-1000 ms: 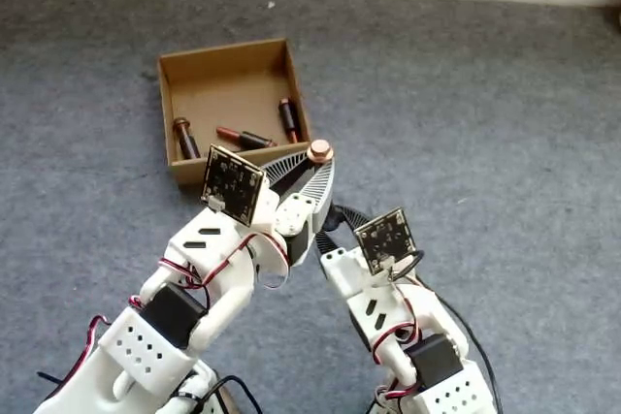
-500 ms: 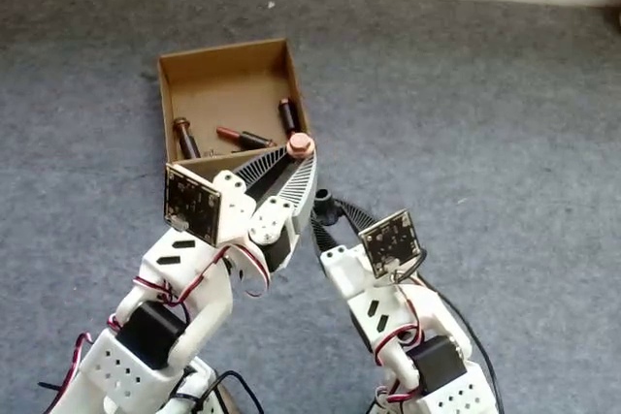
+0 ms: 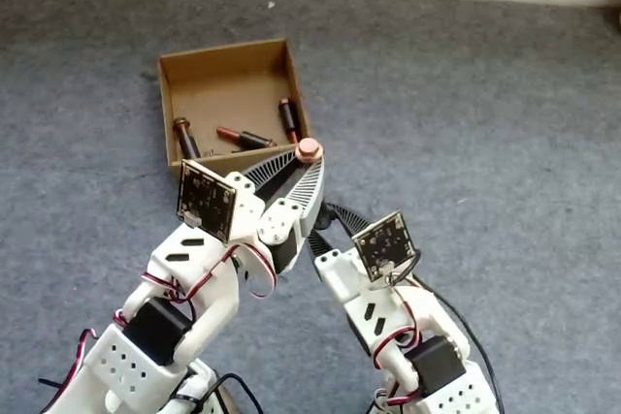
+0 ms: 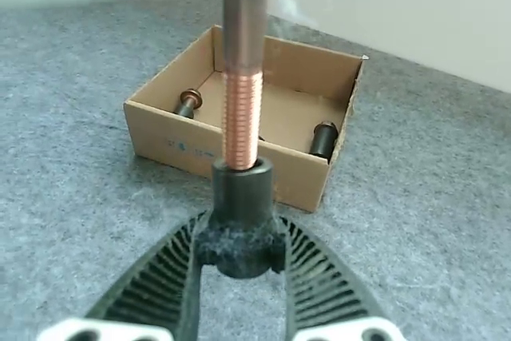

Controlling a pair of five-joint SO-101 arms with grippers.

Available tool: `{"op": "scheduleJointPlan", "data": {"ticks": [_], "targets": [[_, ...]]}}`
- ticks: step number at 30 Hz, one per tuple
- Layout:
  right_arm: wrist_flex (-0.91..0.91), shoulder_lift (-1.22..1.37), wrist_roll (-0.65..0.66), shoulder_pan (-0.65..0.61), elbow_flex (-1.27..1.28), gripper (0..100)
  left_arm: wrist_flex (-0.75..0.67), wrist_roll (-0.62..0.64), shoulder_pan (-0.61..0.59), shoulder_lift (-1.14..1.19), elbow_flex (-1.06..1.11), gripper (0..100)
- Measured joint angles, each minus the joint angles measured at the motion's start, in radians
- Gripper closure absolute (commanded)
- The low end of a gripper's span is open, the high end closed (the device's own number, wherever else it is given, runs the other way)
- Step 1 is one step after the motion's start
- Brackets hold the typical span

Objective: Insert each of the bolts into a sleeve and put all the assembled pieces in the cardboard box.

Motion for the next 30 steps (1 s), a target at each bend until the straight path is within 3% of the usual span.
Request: {"op": "scheduleJointPlan", "data": {"ticks": [20, 30], "targets": [[0.078, -0.002, -0.002, 0.017, -0.129, 99.2, 0.003, -0.003, 0.081, 0.011, 0.048, 99], [0.078, -0.005, -0.002, 0.046, -0.129, 99.2, 0.003, -0.074, 0.104, 0.011, 0.051, 99]]}}
